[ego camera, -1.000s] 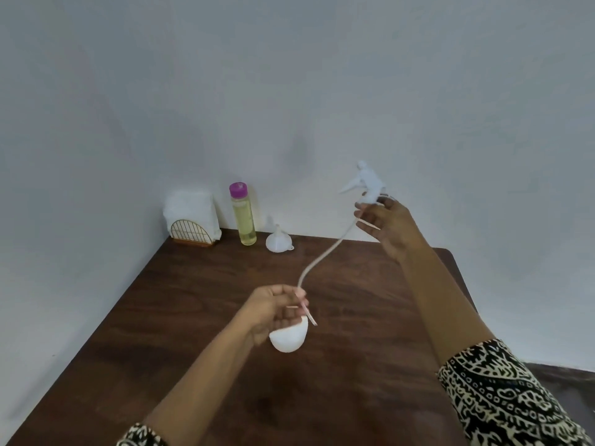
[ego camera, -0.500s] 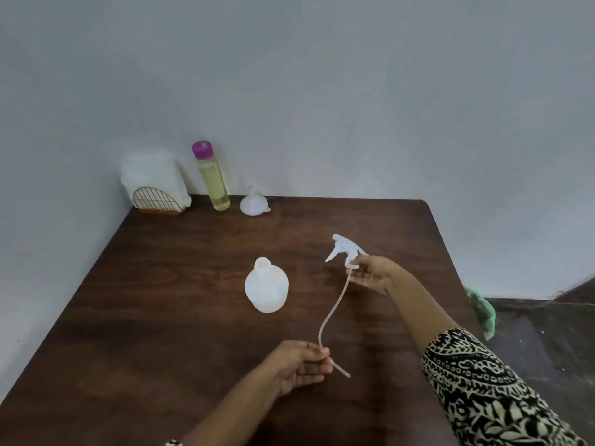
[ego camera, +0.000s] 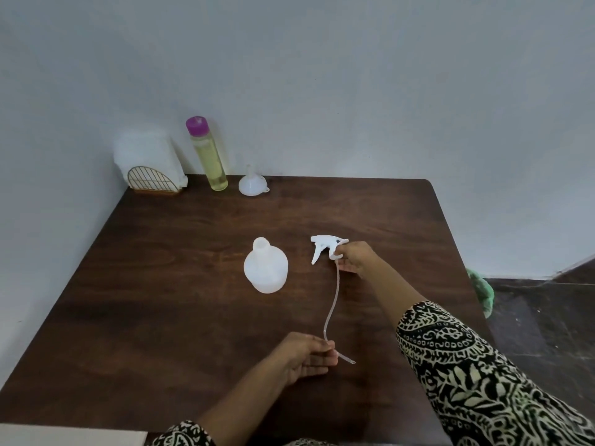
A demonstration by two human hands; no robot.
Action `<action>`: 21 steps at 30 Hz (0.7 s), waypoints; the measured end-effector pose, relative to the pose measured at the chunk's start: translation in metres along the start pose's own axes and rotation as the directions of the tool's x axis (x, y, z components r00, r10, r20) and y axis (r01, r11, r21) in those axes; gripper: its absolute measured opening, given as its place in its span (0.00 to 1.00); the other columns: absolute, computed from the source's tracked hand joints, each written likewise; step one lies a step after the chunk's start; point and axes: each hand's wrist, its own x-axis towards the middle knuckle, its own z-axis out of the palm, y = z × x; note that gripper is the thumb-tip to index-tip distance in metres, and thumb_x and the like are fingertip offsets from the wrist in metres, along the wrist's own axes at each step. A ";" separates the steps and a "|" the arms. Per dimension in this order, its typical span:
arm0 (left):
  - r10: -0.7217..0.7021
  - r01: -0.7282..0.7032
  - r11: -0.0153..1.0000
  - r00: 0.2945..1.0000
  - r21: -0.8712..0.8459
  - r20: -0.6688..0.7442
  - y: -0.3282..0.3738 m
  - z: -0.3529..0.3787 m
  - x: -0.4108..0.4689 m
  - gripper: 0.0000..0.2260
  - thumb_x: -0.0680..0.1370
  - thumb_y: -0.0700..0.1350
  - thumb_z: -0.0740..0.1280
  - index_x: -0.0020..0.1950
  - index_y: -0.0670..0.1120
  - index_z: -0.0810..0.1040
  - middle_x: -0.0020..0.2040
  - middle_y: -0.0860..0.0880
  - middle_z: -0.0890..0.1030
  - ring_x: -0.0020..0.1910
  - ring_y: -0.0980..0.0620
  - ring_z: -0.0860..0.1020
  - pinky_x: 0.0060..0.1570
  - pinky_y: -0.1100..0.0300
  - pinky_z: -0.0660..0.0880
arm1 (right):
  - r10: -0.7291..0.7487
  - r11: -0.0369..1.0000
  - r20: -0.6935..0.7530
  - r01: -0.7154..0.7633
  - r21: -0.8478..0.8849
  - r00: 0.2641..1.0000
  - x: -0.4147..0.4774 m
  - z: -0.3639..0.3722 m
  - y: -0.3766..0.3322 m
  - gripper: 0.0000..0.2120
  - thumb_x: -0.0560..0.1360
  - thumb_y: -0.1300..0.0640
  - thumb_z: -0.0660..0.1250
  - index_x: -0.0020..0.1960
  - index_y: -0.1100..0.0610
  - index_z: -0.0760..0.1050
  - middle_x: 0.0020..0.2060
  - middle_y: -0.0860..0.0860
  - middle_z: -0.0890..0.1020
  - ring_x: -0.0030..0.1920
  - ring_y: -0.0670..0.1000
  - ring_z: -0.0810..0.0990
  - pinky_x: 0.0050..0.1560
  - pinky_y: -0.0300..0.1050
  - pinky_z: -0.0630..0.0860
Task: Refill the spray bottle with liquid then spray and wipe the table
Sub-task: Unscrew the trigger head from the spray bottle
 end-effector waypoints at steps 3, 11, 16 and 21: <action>-0.023 0.023 1.000 1.000 -0.010 0.006 0.000 0.003 0.000 0.03 0.77 0.41 0.69 0.45 0.41 0.80 0.34 0.48 0.84 0.33 0.55 0.83 0.35 0.63 0.80 | -0.017 0.999 -0.036 0.016 -0.032 0.999 0.002 0.003 0.003 0.16 0.71 0.69 0.64 0.58 0.64 0.75 0.54 0.60 0.80 0.51 0.55 0.80 0.45 0.46 0.78; -0.069 0.071 0.994 0.997 -0.083 0.021 0.008 0.003 -0.005 0.06 0.76 0.44 0.70 0.45 0.41 0.81 0.34 0.48 0.85 0.32 0.55 0.83 0.36 0.61 0.80 | -0.046 0.974 -0.064 0.031 -0.226 0.997 -0.004 0.002 0.002 0.14 0.73 0.62 0.65 0.59 0.58 0.74 0.53 0.56 0.76 0.49 0.54 0.77 0.45 0.49 0.78; -0.078 0.080 0.989 0.997 -0.122 0.021 0.011 0.002 -0.007 0.07 0.75 0.46 0.71 0.46 0.42 0.81 0.36 0.48 0.85 0.33 0.55 0.84 0.35 0.61 0.80 | -0.074 0.963 -0.053 0.057 -0.263 0.996 -0.007 0.000 0.005 0.07 0.73 0.60 0.67 0.50 0.56 0.73 0.51 0.54 0.74 0.48 0.53 0.75 0.44 0.49 0.77; -0.068 0.070 0.988 0.998 -0.138 0.019 0.015 0.003 -0.010 0.06 0.76 0.45 0.70 0.46 0.42 0.82 0.36 0.48 0.85 0.33 0.55 0.84 0.38 0.61 0.80 | -0.083 0.962 -0.027 0.073 -0.265 0.996 -0.007 -0.003 0.007 0.08 0.72 0.60 0.69 0.41 0.53 0.70 0.50 0.54 0.75 0.47 0.52 0.75 0.45 0.48 0.76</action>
